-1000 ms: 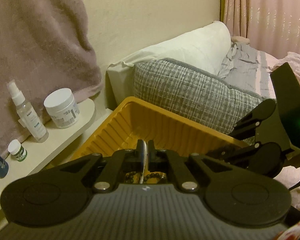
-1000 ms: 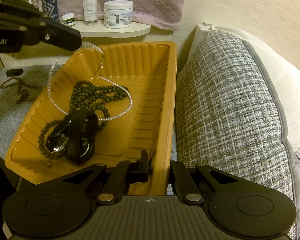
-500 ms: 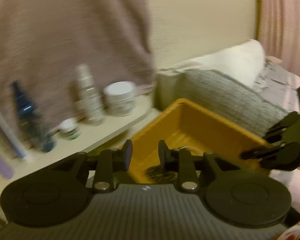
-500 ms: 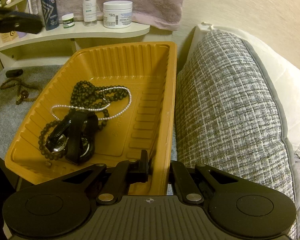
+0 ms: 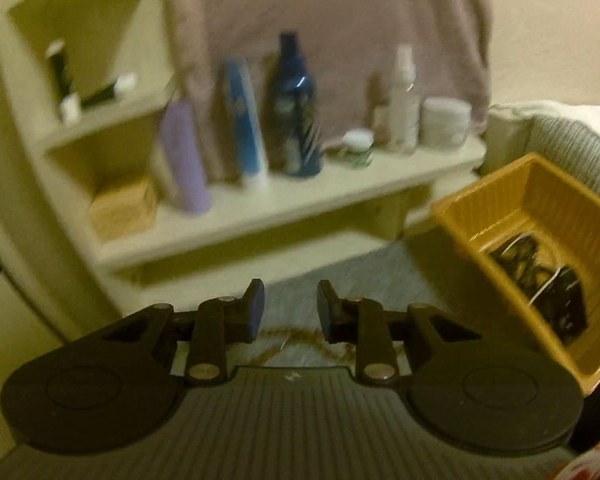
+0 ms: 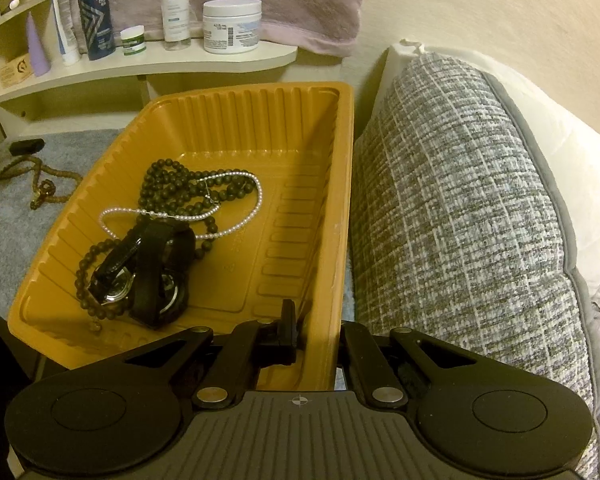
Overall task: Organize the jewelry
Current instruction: 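Move the left gripper to the wooden bead necklace and pinch its gold pendant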
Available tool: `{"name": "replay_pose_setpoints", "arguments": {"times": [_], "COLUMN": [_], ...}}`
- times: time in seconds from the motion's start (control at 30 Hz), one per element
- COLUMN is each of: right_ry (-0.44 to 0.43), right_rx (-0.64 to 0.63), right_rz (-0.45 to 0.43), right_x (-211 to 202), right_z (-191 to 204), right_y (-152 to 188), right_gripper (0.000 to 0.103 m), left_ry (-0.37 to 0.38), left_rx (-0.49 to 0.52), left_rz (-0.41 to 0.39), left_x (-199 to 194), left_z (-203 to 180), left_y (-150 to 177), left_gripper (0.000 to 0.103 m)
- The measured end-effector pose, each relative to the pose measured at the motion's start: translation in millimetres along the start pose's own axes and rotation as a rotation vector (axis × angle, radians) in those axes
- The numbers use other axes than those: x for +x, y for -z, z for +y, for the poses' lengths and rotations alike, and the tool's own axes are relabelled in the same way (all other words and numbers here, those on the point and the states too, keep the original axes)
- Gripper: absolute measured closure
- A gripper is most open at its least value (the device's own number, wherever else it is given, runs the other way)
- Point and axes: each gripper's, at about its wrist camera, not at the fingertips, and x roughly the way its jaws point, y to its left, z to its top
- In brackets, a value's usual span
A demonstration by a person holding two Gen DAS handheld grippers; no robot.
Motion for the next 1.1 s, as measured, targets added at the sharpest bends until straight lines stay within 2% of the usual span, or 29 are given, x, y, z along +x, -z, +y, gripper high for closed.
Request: {"name": "replay_pose_setpoints", "arguments": {"times": [0.13,0.37,0.6,0.97,1.1], "right_ry": [0.002,0.001,0.001,0.001,0.001], "right_rx": [-0.001,-0.002,0.0,0.0,0.0], "right_rz": [0.001,0.002,0.003,0.007,0.007], "right_x": [0,-1,-1,0,0], "right_z": [0,1,0,0,0], "right_y": [0,0,0,0,0], "right_gripper": [0.099,0.099,0.099,0.099,0.099], "left_ry": [0.008,0.087,0.102,0.115,0.122], "left_rx": [0.029,0.133,0.218,0.304,0.313], "left_rz": [0.031,0.043,0.06,0.09,0.091], "left_x": [9,27,49,68,68], "left_z": [-9,-47,-68,-72,-74], "left_y": [27,52,54,50,50], "left_gripper": [0.078,0.078,0.078,0.08,0.09]}}
